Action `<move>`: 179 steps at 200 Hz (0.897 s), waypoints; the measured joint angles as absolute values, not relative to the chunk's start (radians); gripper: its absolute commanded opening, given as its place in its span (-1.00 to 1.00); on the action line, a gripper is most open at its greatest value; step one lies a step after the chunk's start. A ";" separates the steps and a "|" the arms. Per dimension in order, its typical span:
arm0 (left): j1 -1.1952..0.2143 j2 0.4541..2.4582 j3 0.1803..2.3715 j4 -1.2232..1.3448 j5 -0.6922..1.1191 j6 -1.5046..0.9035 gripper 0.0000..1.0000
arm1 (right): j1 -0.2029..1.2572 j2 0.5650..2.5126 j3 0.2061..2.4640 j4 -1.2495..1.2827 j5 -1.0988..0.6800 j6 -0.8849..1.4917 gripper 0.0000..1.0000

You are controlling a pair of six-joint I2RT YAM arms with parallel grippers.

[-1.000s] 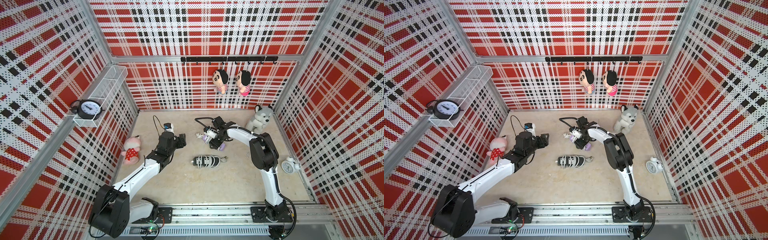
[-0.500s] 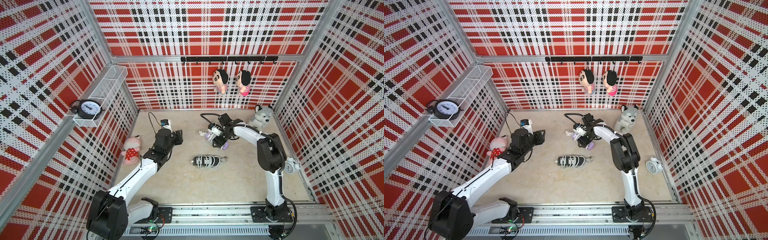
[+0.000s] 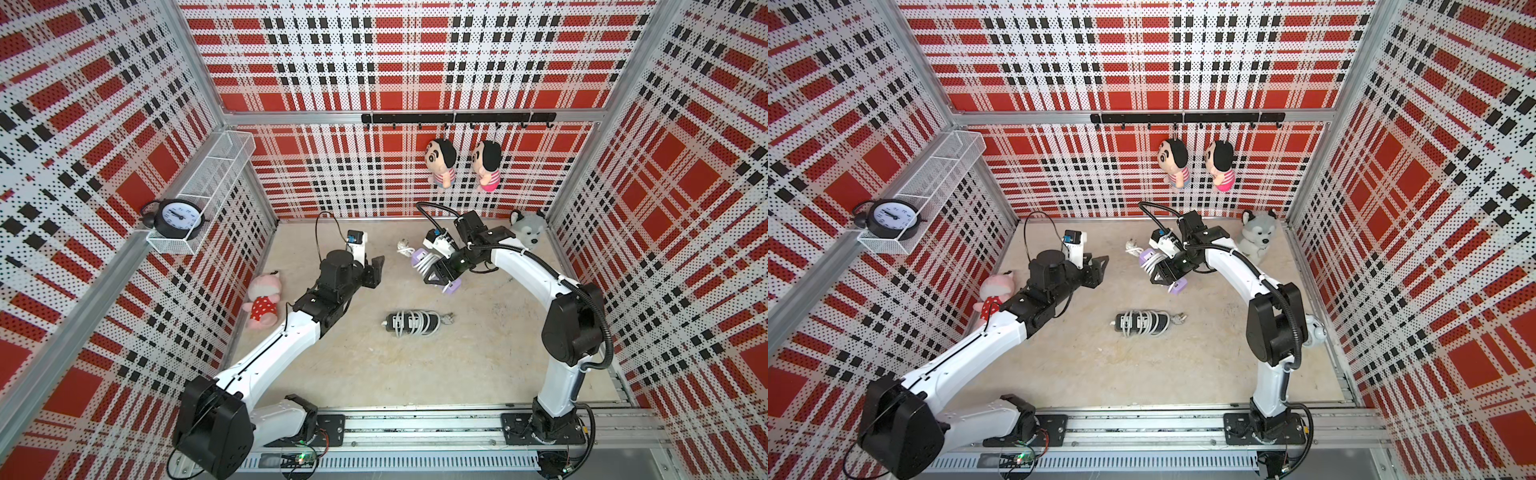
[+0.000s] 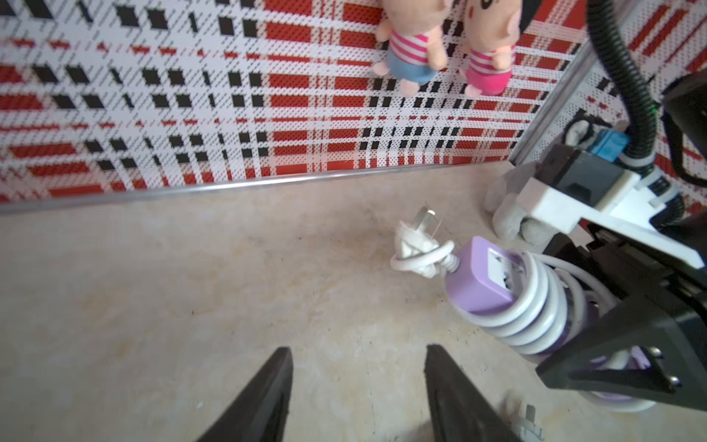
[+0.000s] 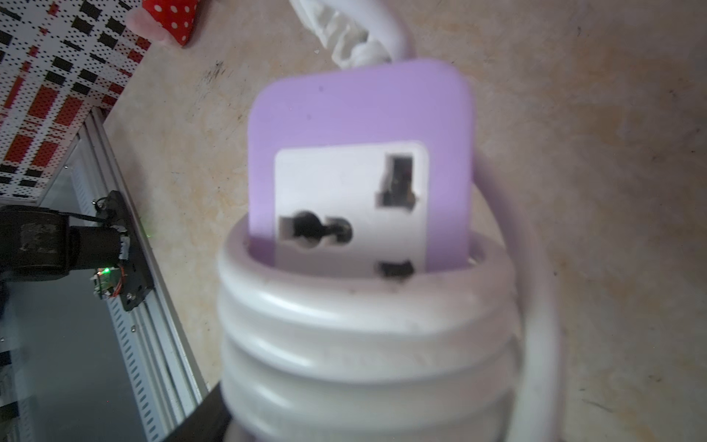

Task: Unwrap the cord wrapped around the power strip
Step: Unwrap the power cord from the power strip.

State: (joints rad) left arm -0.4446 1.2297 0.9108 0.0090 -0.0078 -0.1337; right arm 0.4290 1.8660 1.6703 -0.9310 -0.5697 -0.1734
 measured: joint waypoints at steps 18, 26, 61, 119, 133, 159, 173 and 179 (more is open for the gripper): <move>-0.445 1.256 0.958 0.009 0.027 -0.070 0.43 | 0.434 1.848 1.670 -0.961 -0.578 -0.160 -0.45; -0.445 1.272 0.983 0.001 0.044 -0.042 0.48 | 0.438 1.840 1.670 -0.976 -0.580 -0.154 -0.45; -0.446 1.353 1.107 -0.081 0.109 0.074 0.76 | 0.452 1.829 1.670 -1.037 -0.580 -0.143 -0.45; -0.477 1.427 1.191 -0.192 0.148 0.166 0.27 | 0.461 1.799 1.652 -1.081 -0.606 -0.132 -0.46; -0.480 1.427 1.187 -0.197 0.165 0.169 0.07 | 0.461 1.789 1.652 -1.085 -0.624 -0.132 -0.46; -0.484 1.428 1.182 -0.202 0.183 0.183 0.69 | 0.461 1.782 1.652 -1.103 -0.649 -0.138 -0.46; -0.486 1.428 1.177 -0.204 0.192 0.187 0.99 | 0.461 1.782 1.650 -1.113 -0.659 -0.146 -0.46; -0.487 1.428 1.175 -0.204 0.196 0.188 0.96 | 0.461 1.782 1.647 -1.115 -0.662 -0.150 -0.46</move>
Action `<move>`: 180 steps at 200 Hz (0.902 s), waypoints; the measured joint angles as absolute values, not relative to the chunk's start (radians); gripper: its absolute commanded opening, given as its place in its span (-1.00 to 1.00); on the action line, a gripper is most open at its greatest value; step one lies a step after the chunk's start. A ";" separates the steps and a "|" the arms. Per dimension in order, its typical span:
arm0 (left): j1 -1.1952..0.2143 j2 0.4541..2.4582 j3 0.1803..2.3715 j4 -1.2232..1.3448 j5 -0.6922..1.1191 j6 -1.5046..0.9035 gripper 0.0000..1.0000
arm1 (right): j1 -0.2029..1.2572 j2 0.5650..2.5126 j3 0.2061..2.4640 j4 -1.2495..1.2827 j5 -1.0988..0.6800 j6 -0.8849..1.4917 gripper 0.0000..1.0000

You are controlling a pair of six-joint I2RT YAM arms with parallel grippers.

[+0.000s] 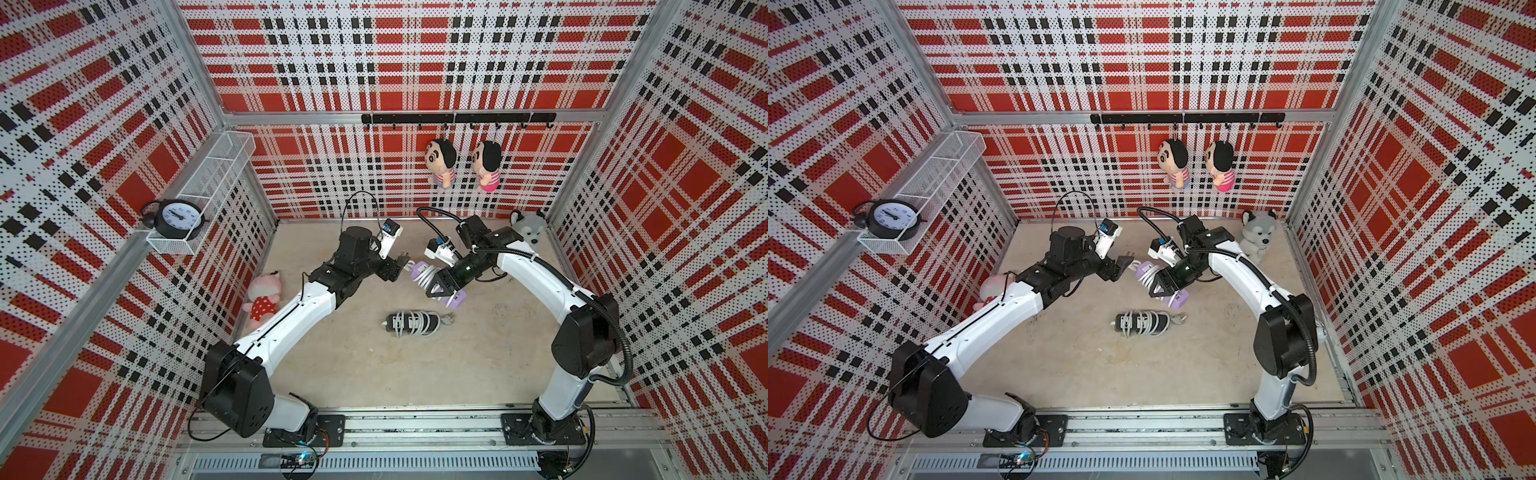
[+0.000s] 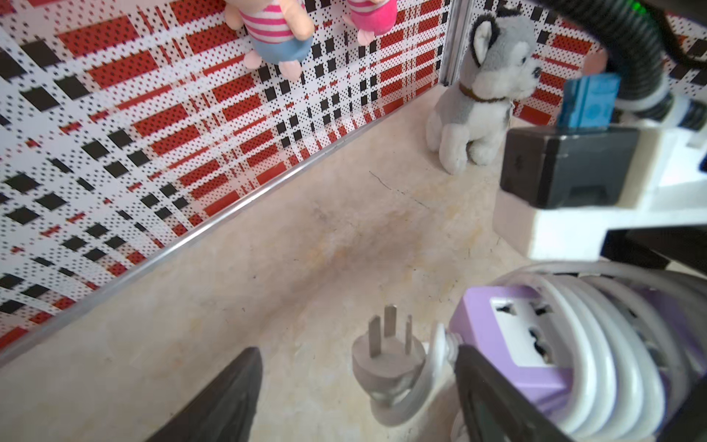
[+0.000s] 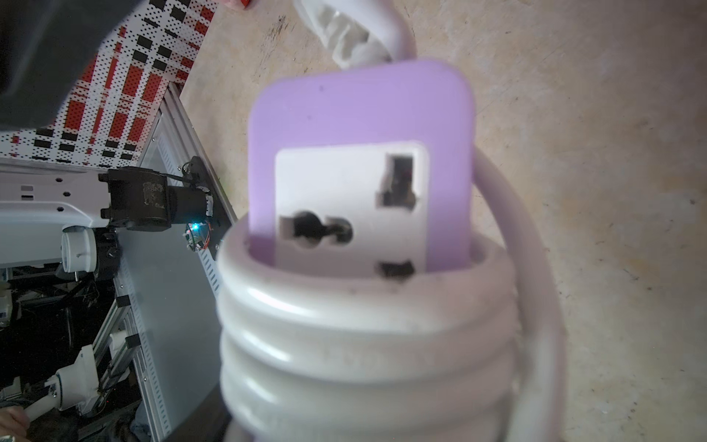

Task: Unwrap the cord wrapped around the power strip
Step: Unwrap the power cord from the power strip.

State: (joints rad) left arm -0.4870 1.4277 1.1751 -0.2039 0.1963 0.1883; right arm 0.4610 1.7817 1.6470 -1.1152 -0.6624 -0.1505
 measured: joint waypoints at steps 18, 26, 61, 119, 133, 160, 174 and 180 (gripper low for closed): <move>-0.491 1.427 1.166 -0.208 0.214 0.196 0.96 | 0.461 1.782 1.635 -1.125 -0.672 -0.168 -0.46; -0.495 1.427 1.161 -0.214 0.220 0.201 0.96 | 0.461 1.782 1.633 -1.133 -0.675 -0.177 -0.46; -0.524 1.430 1.160 -0.268 0.205 0.227 0.94 | 0.461 1.782 1.632 -1.154 -0.684 -0.202 -0.46; -0.553 1.453 1.172 -0.342 0.114 0.250 0.55 | 0.461 1.785 1.635 -1.178 -0.693 -0.221 -0.47; -0.557 1.459 1.172 -0.358 0.101 0.253 0.47 | 0.461 1.785 1.635 -1.177 -0.697 -0.224 -0.47; -0.567 1.474 1.176 -0.401 0.091 0.261 0.24 | 0.460 1.785 1.635 -1.177 -0.704 -0.229 -0.47; -0.570 1.488 1.185 -0.422 0.090 0.266 0.11 | 0.459 1.785 1.635 -1.176 -0.704 -0.233 -0.47; -0.572 1.492 1.188 -0.427 0.089 0.268 0.11 | 0.459 1.785 1.635 -1.176 -0.704 -0.234 -0.47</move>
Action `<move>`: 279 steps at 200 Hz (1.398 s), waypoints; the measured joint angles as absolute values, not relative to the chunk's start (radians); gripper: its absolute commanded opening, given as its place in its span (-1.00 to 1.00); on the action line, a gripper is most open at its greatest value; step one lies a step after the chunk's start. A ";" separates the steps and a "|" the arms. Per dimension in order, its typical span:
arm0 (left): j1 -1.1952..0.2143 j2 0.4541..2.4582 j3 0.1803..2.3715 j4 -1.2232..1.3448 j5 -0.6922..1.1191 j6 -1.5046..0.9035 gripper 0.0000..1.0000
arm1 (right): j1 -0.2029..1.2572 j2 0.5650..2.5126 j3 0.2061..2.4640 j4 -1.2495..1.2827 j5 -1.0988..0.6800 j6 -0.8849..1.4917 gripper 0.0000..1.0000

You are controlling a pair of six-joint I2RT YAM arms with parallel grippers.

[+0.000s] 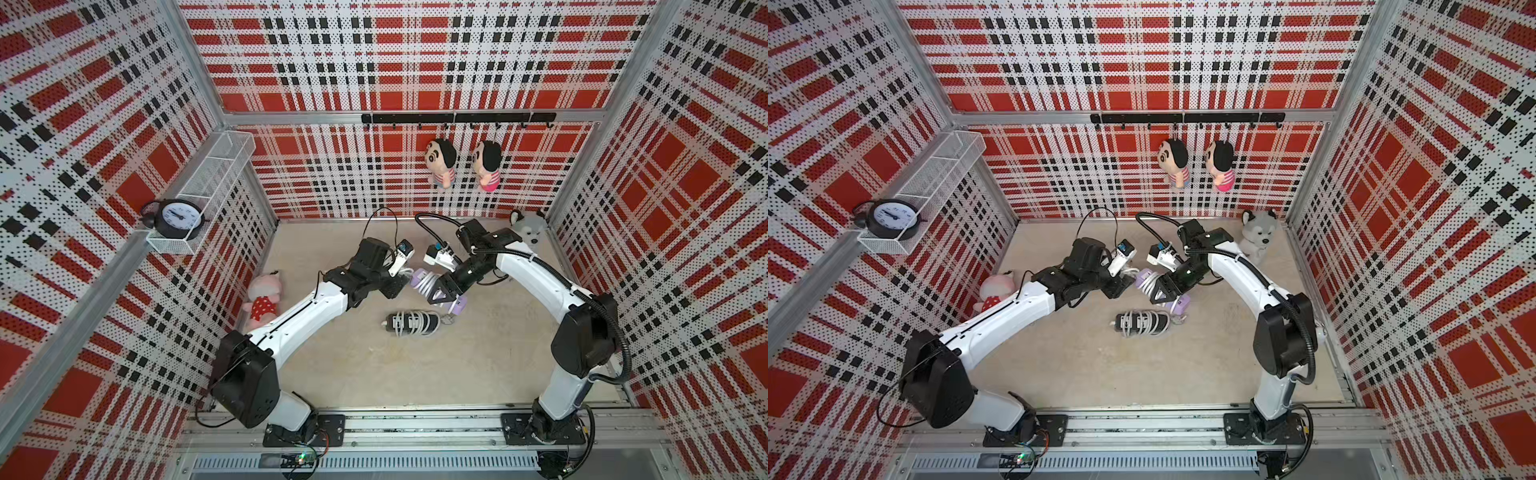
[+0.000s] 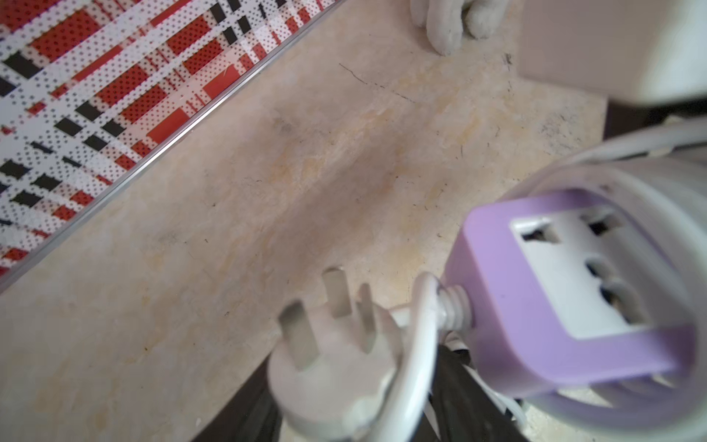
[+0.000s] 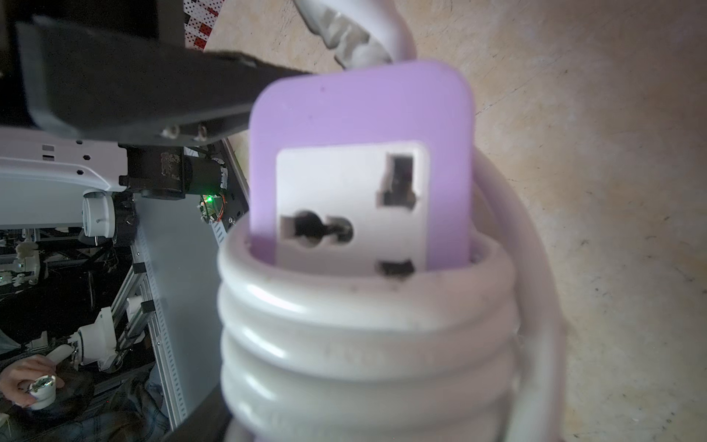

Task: Unwrap the cord wrapped around the power strip
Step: Unwrap the power cord from the power strip.

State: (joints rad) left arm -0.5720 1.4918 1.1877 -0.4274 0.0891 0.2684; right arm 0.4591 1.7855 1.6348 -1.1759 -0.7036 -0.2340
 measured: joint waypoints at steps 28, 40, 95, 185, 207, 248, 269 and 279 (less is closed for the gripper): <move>-0.581 1.496 1.203 -0.462 0.070 0.272 0.21 | 0.455 1.786 1.635 -1.177 -0.704 -0.239 -0.47; -0.582 1.496 1.213 -0.469 0.051 0.276 0.37 | 0.455 1.786 1.635 -1.176 -0.704 -0.240 -0.47; -0.596 1.476 1.220 -0.479 -0.062 0.311 0.78 | 0.455 1.814 1.635 -1.178 -0.699 -0.242 -0.57; -0.625 1.477 1.241 -0.480 -0.095 0.379 -0.06 | 0.458 1.818 1.622 -1.177 -0.701 -0.265 -0.58; -0.632 1.477 1.243 -0.490 -0.095 0.395 -0.11 | 0.458 1.818 1.620 -1.179 -0.700 -0.272 -0.59; -0.632 1.480 1.252 -0.513 -0.089 0.406 -0.36 | 0.458 1.818 1.619 -1.180 -0.703 -0.286 -0.58; -0.632 1.489 1.265 -0.540 -0.073 0.409 -0.52 | 0.457 1.818 1.619 -1.184 -0.704 -0.299 -0.60; -0.630 1.496 1.277 -0.551 -0.059 0.408 -0.62 | 0.455 1.818 1.619 -1.185 -0.705 -0.306 -0.60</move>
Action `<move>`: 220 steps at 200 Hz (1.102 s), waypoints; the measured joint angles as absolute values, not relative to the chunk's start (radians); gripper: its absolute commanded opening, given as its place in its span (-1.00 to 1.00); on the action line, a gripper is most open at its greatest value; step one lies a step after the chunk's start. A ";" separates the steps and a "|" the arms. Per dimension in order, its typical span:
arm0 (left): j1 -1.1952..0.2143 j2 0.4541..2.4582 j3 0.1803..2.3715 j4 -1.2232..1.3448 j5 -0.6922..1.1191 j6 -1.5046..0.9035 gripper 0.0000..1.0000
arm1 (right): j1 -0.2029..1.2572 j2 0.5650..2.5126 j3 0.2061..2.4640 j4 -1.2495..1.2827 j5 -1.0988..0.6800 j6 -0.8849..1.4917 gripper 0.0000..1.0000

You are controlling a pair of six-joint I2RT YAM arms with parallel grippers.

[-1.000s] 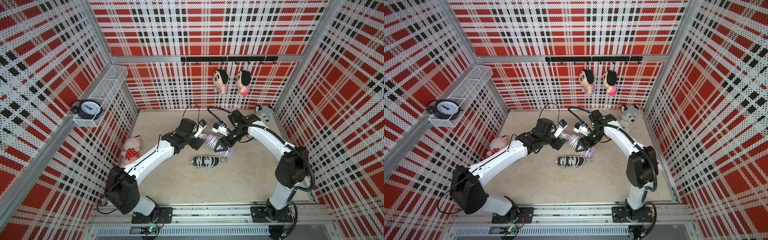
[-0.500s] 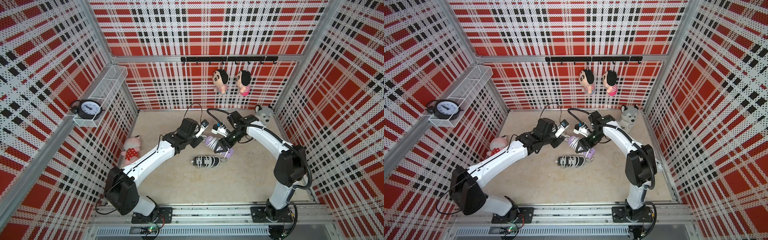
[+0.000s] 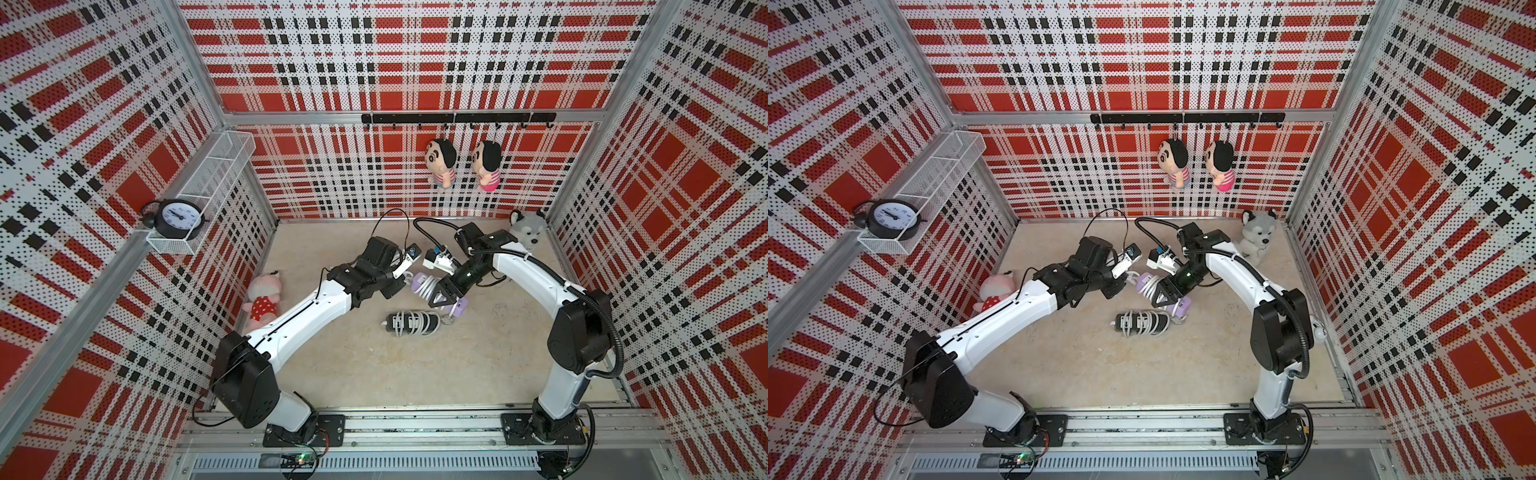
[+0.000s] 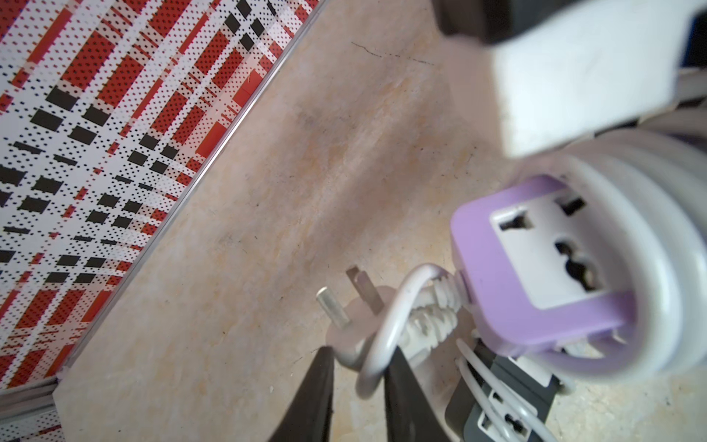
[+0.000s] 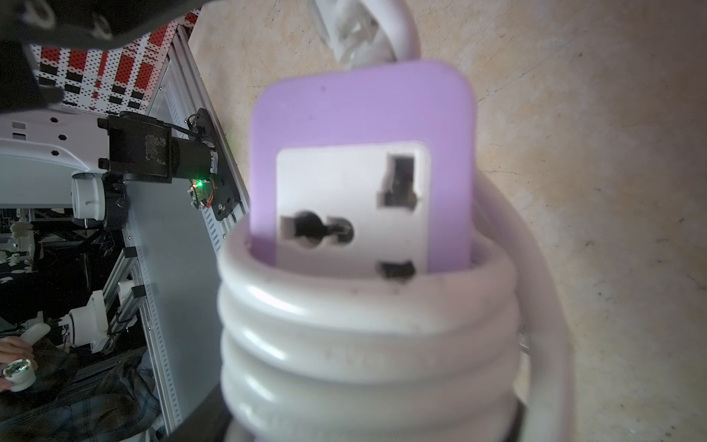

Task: Unwrap the cord wrapped around the power strip
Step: Unwrap the power cord from the power strip.

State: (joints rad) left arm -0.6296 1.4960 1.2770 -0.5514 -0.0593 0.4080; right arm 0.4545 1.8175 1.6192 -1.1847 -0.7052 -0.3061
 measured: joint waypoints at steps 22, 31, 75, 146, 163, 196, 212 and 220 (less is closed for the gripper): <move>-0.620 1.505 1.303 -0.573 -0.025 0.401 -0.81 | 0.440 1.818 1.620 -1.194 -0.715 -0.334 -0.60; -0.617 1.507 1.306 -0.577 -0.009 0.402 -0.82 | 0.434 1.818 1.624 -1.205 -0.719 -0.348 -0.60; -0.582 1.509 1.308 -0.595 0.098 0.401 -0.89 | 0.424 1.839 1.646 -1.262 -0.739 -0.426 -0.62; -0.370 1.515 1.309 -0.623 0.568 0.431 -1.00 | 0.423 1.852 1.661 -1.320 -0.840 -0.548 -0.85; -0.309 1.537 1.319 -0.623 0.708 0.444 -1.00 | 0.427 1.855 1.676 -1.335 -0.871 -0.580 -0.88; -0.227 1.582 1.320 -0.587 0.901 0.428 -1.00 | 0.439 1.872 1.700 -1.351 -0.905 -0.615 -0.89; -0.183 1.587 1.283 -0.493 0.994 0.372 -1.00 | 0.450 1.887 1.716 -1.349 -0.928 -0.634 -0.89; -0.166 1.587 1.258 -0.437 1.036 0.331 -1.00 | 0.455 1.893 1.724 -1.347 -0.939 -0.640 -0.89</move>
